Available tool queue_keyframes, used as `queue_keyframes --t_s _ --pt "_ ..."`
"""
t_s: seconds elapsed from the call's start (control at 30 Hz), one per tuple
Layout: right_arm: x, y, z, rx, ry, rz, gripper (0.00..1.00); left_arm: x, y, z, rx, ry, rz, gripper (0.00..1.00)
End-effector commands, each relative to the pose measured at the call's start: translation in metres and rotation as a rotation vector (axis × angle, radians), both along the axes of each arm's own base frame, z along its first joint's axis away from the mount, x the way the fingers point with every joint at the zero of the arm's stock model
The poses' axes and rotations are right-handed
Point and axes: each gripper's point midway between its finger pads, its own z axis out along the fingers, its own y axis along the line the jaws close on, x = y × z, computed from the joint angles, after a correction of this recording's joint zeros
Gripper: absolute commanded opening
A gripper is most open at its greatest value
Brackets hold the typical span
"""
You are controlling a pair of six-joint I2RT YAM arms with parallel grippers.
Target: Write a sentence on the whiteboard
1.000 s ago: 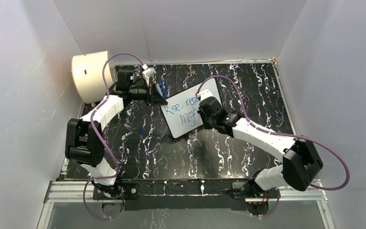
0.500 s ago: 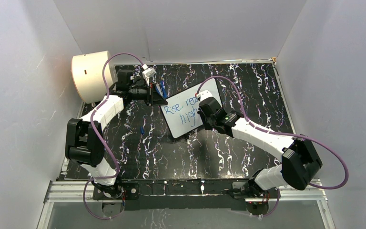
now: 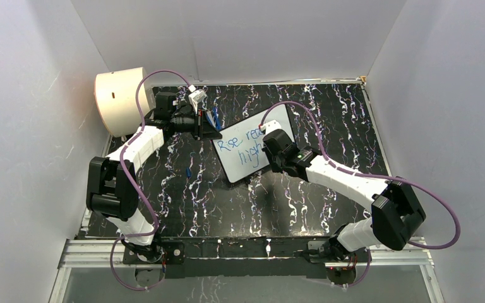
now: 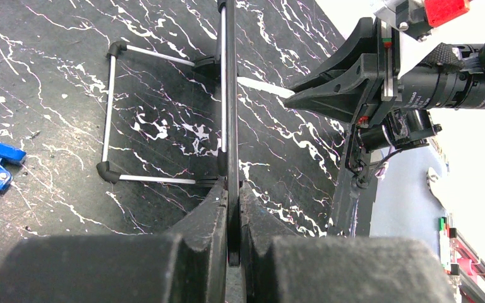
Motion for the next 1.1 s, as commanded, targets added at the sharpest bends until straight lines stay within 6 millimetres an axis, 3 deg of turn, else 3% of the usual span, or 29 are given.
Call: queue_keyframes --t_s 0.0,0.4,0.77,1.07 --pt "0.014 -0.003 0.008 -0.006 -0.052 -0.031 0.00 -0.010 -0.007 0.002 -0.001 0.011 -0.043 0.00" --pt "0.030 -0.004 0.023 0.016 -0.109 -0.045 0.00 -0.010 -0.007 0.003 -0.001 0.010 -0.043 0.00" --pt "0.032 0.000 0.053 0.077 -0.178 -0.013 0.00 -0.010 -0.007 0.002 0.001 0.013 -0.041 0.00" --pt "0.039 0.006 0.056 0.077 -0.185 0.004 0.00 -0.010 -0.006 0.002 0.002 0.012 -0.040 0.00"
